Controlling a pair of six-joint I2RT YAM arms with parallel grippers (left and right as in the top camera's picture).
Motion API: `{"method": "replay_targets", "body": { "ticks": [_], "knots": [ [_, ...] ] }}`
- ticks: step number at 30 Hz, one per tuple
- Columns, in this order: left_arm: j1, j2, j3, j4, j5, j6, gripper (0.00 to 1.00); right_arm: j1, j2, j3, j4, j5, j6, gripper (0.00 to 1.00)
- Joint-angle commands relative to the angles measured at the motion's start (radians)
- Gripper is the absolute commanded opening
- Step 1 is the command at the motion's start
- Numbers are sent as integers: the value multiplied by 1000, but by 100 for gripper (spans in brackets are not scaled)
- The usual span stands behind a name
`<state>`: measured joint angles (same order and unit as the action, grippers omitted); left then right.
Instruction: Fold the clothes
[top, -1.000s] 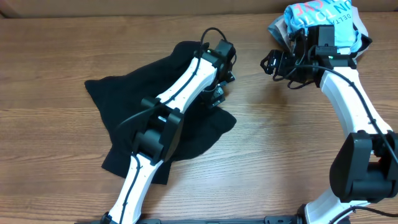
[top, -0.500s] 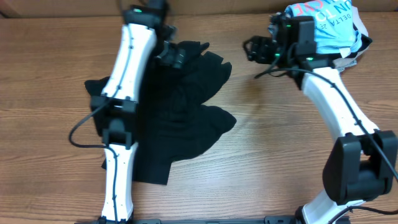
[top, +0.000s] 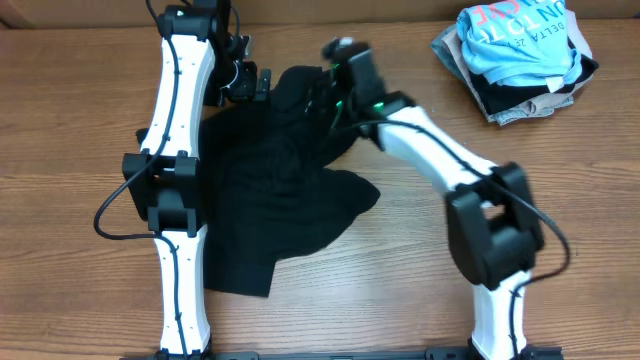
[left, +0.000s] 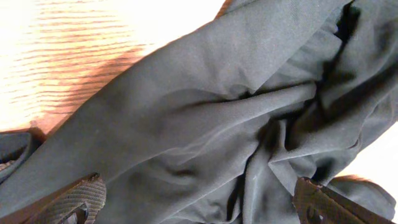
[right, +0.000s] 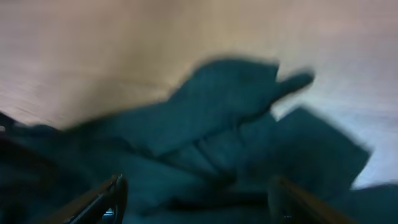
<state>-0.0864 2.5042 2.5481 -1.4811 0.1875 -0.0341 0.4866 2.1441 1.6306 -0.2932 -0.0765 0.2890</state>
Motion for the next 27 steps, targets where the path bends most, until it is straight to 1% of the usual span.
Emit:
{"method": "replay_targets", "body": {
  "ticks": [1, 4, 7, 10, 14, 16, 18, 22, 23, 26, 27],
  "knots": [
    [-4, -10, 22, -3, 11, 5, 100, 19, 24, 34, -18, 129, 36, 75],
    [2, -10, 22, -3, 5, 5, 100, 23, 40, 33, -45, 174, 49, 69],
    [4, -10, 22, -3, -15, 4, 100, 23, 74, 33, -54, 173, 53, 67],
    [4, -10, 22, -5, -31, 4, 100, 23, 107, 33, -72, 187, 57, 59],
    [4, -10, 22, -11, -42, 5, 100, 22, 108, 33, -90, 216, 60, 44],
    [4, -10, 21, -11, -42, 5, 100, 22, 110, 33, -96, 215, 61, 38],
    [4, -10, 21, -11, -42, 5, 100, 22, 117, 33, -100, 215, 61, 35],
    [6, -10, 20, -11, -42, 5, 100, 22, 127, 33, -105, 215, 61, 27],
    [8, -10, 20, -11, -42, 5, 100, 22, 127, 34, -104, 216, 61, 24],
    [8, -10, 19, -11, -42, 9, 100, 17, 124, 58, -127, 215, 66, 7],
    [8, -10, 19, -11, -42, 9, 100, 10, 119, 77, -151, 215, 76, 4]
  ]
}}
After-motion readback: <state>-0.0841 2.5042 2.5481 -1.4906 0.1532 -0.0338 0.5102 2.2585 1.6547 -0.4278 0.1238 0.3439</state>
